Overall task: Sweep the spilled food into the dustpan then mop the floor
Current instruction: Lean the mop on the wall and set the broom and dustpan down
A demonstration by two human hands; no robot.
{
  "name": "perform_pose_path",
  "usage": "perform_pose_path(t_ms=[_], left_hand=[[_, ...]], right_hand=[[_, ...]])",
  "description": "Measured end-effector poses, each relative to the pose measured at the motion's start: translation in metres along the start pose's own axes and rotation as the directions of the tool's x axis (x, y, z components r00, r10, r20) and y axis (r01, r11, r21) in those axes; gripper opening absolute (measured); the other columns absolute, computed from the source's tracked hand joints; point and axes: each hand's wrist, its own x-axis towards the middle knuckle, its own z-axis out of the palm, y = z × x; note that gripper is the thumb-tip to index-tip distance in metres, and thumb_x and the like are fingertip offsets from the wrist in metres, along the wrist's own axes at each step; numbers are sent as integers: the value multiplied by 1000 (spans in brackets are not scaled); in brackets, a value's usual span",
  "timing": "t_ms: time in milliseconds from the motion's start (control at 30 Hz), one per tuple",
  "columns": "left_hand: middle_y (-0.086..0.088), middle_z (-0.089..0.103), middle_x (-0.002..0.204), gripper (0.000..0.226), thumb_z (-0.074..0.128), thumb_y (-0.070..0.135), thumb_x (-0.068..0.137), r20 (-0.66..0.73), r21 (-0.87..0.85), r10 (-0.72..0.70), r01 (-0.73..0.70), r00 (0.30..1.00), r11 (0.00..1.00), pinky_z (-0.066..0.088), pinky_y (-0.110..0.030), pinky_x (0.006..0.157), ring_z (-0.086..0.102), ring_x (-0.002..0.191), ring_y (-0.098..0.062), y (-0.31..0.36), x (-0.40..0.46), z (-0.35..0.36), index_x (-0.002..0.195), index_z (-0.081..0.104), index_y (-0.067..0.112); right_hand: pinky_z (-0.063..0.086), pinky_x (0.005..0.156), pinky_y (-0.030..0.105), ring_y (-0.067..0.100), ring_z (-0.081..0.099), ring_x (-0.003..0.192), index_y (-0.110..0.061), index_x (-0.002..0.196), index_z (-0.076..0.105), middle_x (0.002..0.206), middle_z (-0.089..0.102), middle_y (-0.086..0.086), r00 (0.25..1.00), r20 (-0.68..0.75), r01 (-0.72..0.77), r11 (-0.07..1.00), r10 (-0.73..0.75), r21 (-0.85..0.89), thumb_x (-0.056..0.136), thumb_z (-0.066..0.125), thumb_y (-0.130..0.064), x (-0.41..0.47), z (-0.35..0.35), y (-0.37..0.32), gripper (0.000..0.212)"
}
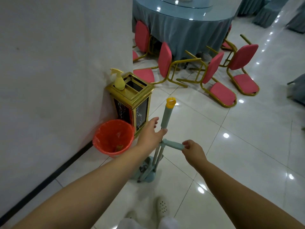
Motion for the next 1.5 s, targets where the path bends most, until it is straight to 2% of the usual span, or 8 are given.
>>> perform_pose_path(t_ms=[167, 333, 467, 700, 933, 1067, 1267, 1500], left_hand=[[4, 57, 129, 39, 56, 25, 94, 8, -16, 20, -19, 1000, 1000, 43, -38, 104, 50, 124, -16, 5, 21, 7, 132, 51, 25], [6, 61, 110, 33, 55, 20, 94, -5, -6, 21, -21, 1000, 1000, 45, -30, 94, 56, 106, -13, 14, 26, 19, 127, 55, 16], [13, 59, 100, 34, 55, 17, 95, -57, -21, 30, -31, 998, 999, 45, -24, 86, 56, 94, -2, 13, 25, 20, 128, 55, 14], [19, 56, 91, 30, 54, 22, 95, -107, -17, 11, -13, 994, 1000, 45, -24, 80, 52, 84, 1, -4, 17, -4, 124, 57, 18], [18, 57, 88, 26, 56, 15, 93, -256, -114, 5, -35, 967, 993, 44, -28, 79, 54, 85, -3, -20, -14, -43, 97, 58, 41], [6, 60, 97, 17, 57, 11, 93, -342, -75, 31, -60, 939, 995, 48, -32, 89, 57, 95, -13, -32, -32, -86, 103, 58, 25], [7, 63, 99, 21, 58, 15, 93, -413, -89, -33, -4, 910, 996, 45, -8, 77, 58, 91, -6, -57, -70, -168, 113, 60, 20], [2, 65, 107, 31, 60, 20, 92, -539, -110, -103, 51, 836, 993, 47, -26, 90, 59, 100, -13, -93, -111, -265, 122, 59, 18]], right_hand=[[55, 80, 32, 19, 60, 85, -14, 135, 49, 118, 60, 12, 979, 200, 55, 994, -34, -98, 93, 53, -13, 44, -10, 9, 41], [48, 72, 24, 18, 54, 86, -12, 140, 44, 123, 58, 14, 913, 405, 134, 973, -46, -190, 93, 55, -15, 80, -13, 7, 49], [57, 70, 36, 25, 60, 79, -8, 130, 54, 98, 58, 13, 848, 529, 63, 987, 24, -145, 91, 57, -8, 97, -9, 1, 39], [58, 60, 22, 17, 67, 70, -12, 125, 59, 103, 64, 14, 696, 715, 162, 958, 61, -239, 87, 61, -4, 106, -8, -28, 39], [53, 60, 17, 17, 66, 77, -13, 131, 57, 109, 64, 14, 614, 789, 396, 867, -6, -302, 89, 60, -5, 96, 7, -81, 43], [55, 69, 20, 16, 64, 79, -13, 131, 58, 110, 63, 11, 589, 807, 492, 808, -35, -324, 87, 57, -3, 76, 33, -121, 45], [52, 67, 20, 12, 60, 79, -15, 132, 55, 107, 60, 8, 550, 831, 586, 749, -88, -309, 90, 54, -9, 30, 84, -189, 42], [48, 59, 18, 12, 56, 72, -8, 111, 63, 86, 59, 2, 577, 785, 587, 782, -224, -208, 93, 54, -11, -14, 165, -260, 21]])
